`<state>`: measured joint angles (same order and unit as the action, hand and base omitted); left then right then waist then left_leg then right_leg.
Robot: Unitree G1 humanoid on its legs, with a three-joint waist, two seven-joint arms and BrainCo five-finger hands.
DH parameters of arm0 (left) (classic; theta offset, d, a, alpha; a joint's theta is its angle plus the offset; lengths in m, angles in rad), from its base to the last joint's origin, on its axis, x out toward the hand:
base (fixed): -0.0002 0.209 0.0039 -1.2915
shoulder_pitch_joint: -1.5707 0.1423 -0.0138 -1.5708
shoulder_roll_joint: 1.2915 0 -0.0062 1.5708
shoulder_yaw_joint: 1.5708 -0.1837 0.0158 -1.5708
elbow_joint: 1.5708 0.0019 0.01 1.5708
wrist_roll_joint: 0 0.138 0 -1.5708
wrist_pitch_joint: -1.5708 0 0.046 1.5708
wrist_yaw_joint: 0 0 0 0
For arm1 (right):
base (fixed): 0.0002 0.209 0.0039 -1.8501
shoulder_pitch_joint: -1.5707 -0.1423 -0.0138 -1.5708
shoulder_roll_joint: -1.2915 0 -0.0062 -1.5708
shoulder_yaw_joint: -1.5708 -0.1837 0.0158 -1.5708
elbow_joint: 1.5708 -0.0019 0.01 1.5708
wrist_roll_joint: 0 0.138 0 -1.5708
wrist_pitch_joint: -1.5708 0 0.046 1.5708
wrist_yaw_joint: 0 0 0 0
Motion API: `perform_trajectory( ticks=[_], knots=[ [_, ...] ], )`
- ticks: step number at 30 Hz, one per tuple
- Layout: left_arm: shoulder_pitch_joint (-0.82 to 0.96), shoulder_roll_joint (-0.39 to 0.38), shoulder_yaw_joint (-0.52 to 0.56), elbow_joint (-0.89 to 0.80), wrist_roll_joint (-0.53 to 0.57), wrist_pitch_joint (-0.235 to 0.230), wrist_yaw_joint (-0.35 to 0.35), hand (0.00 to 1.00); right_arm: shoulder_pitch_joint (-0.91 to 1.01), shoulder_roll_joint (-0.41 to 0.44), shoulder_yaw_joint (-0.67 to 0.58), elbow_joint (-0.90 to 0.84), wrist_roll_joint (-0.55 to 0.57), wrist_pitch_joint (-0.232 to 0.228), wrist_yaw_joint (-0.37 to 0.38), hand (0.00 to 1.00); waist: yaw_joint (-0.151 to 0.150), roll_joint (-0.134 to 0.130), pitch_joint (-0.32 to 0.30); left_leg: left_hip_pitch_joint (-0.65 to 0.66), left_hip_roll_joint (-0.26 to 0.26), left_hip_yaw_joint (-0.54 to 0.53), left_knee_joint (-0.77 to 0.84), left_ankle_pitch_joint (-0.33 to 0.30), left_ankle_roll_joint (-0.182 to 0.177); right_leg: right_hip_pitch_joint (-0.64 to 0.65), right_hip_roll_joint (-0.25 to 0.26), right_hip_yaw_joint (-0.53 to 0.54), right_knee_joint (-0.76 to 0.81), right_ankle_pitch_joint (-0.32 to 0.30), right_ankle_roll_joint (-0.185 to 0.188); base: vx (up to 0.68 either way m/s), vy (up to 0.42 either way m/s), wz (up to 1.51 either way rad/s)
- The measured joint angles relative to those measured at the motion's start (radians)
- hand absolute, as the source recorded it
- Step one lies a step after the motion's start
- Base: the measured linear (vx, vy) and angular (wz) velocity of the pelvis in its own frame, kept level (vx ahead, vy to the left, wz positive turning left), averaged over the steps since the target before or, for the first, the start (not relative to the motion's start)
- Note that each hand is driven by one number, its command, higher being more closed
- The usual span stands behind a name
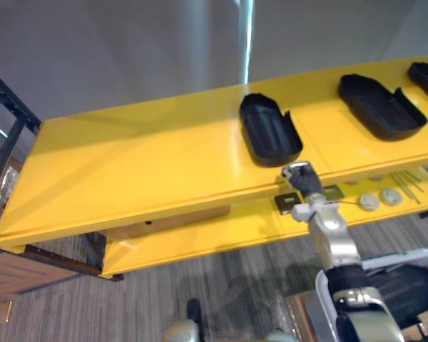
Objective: Walk over and take plastic housings, then place them on the shelf
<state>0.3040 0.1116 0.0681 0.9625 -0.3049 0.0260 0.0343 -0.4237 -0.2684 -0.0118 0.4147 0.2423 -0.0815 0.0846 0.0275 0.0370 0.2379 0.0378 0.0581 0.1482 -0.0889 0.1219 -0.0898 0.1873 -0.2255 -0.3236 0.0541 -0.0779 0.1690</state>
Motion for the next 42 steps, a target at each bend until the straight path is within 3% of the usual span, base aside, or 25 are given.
perform_trajectory(
  ticks=[17, 33, 40, 42],
  knots=[
    [0.001, -0.002, 0.029, 0.0, 0.001, 0.009, -0.008, 0.0, -0.154, 0.0, -0.003, 0.23, 0.02, 0.048, 0.003, 1.0, 0.021, 0.001, 0.001, 0.013, -0.008, -0.03, 0.0, 0.0, 0.0, 0.041, 0.0, -0.035, -0.016, -0.001, 0.001, 0.0, -0.004, 0.05],
    [0.001, -0.004, 0.032, 0.0, 0.001, 0.019, -0.014, 0.0, -0.298, -0.025, -0.026, 0.39, 0.041, 0.039, 0.002, 1.0, 0.045, 0.02, 0.023, 0.013, -0.015, -0.054, -0.001, 0.003, 0.002, 0.061, -0.002, -0.064, -0.021, -0.005, 0.002, 0.0, -0.004, 0.04],
    [-0.002, -0.004, 0.038, -0.002, 0.005, 0.017, -0.017, 0.0, -0.305, -0.021, -0.026, 0.368, 0.059, 0.016, 0.003, 1.0, 0.045, 0.015, 0.042, 0.012, -0.015, -0.051, -0.001, 0.002, 0.002, 0.061, -0.002, -0.062, -0.025, -0.005, 0.002, 0.0, 0.0, 0.0],
    [-0.008, -0.004, 0.039, -0.002, 0.005, 0.017, -0.017, 0.0, -0.247, -0.008, -0.026, 0.209, 0.06, 0.018, -0.002, 1.0, 0.041, 0.014, 0.043, 0.012, -0.013, -0.046, -0.001, 0.001, 0.0, 0.059, -0.001, -0.058, -0.026, -0.005, 0.002, 0.0, -0.013, -0.05]
  ],
)
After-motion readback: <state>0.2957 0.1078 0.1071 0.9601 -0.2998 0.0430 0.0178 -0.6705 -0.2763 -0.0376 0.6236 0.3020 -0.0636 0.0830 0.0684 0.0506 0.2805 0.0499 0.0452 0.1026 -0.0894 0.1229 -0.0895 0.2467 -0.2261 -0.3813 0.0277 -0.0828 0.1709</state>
